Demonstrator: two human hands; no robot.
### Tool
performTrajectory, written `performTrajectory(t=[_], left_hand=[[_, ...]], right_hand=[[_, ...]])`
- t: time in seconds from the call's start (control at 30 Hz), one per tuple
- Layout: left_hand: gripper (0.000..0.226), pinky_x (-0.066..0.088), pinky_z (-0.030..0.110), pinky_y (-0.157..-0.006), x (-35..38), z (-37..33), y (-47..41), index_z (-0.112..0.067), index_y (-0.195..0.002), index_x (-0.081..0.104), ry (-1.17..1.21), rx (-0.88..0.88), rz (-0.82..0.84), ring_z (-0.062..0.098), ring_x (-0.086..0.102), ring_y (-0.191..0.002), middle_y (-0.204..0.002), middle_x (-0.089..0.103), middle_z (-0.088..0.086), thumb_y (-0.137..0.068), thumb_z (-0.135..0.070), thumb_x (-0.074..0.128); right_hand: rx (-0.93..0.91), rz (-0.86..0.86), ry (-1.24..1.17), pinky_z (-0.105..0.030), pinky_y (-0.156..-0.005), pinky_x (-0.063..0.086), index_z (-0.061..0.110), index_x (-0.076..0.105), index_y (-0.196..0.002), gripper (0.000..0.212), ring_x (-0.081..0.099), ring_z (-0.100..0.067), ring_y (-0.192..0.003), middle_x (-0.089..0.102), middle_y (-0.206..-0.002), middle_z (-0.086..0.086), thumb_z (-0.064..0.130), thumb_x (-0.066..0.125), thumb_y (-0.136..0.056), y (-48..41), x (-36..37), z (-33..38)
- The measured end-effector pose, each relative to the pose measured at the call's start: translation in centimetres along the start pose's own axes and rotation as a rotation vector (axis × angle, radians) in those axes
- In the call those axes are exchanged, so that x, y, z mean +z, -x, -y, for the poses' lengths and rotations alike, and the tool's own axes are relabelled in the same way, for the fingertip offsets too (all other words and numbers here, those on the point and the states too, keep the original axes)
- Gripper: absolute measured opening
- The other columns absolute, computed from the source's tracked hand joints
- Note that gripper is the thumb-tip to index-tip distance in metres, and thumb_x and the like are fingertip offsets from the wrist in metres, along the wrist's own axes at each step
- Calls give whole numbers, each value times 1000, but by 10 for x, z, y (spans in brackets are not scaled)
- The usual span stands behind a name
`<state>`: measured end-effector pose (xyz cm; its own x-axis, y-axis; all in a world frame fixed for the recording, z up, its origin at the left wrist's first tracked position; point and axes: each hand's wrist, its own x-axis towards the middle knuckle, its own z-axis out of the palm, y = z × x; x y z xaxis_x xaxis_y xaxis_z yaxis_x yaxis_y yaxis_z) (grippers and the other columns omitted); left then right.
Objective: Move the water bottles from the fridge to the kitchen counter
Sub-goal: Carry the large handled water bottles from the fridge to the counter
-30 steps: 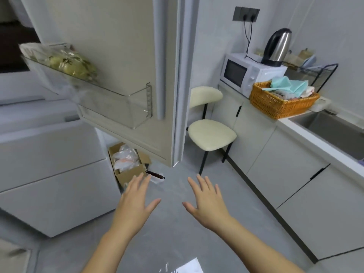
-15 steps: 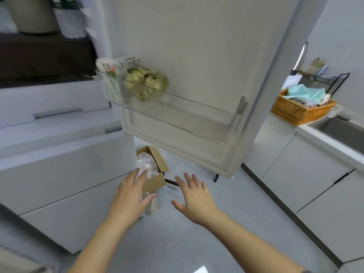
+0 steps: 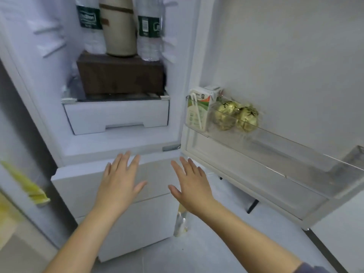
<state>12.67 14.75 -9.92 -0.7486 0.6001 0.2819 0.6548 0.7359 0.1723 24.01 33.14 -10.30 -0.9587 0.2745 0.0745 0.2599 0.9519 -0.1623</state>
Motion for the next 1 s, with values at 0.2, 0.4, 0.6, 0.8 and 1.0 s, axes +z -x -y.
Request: performTrajectory(t=[0.2, 0.4, 0.6, 0.8, 1.0], left_hand=[[74, 16, 46, -118, -26, 47, -78, -17, -152, 27, -27, -18, -125, 28, 12, -149, -161, 17, 9, -91, -48, 57], [74, 16, 45, -118, -45, 90, -166, -19, -153, 25, -40, -59, -193, 26, 10, -149, -161, 16, 7, -92, -50, 54], [73, 21, 47, -118, -63, 131, -237, -18, -151, 28, -53, -113, -278, 27, 14, -148, -160, 21, 8, -91, -50, 55], [73, 23, 47, -118, -91, 157, -318, -19, -151, 28, 41, -139, -302, 26, 16, -148, -159, 23, 7, -91, -52, 54], [68, 37, 47, -106, -123, 182, -405, -15, -147, 34, 230, -231, -340, 31, 38, -135, -149, 38, 11, -90, -47, 56]], right_hand=[[-74, -146, -27, -48, -122, 12, 27, 5, -158, 71, 0, -28, -153, 1, -167, -6, 46, 42, -101, -98, -12, 29], [-81, -210, -83, -45, -124, 7, 28, 2, -158, 71, -4, -27, -153, -4, -167, -4, 47, 40, -102, -205, -30, 50], [-77, -323, -97, -51, -123, 2, 31, 2, -158, 72, -13, -27, -153, -8, -167, -5, 46, 43, -100, -299, -50, 77], [-1, -401, -47, -59, -120, -2, 32, -3, -157, 78, -17, -33, -151, -12, -166, -7, 46, 46, -98, -381, -91, 92], [-61, -336, 138, -58, -119, -10, 36, -5, -157, 76, -21, -34, -149, -12, -166, -6, 57, 37, -97, -437, -124, 88]])
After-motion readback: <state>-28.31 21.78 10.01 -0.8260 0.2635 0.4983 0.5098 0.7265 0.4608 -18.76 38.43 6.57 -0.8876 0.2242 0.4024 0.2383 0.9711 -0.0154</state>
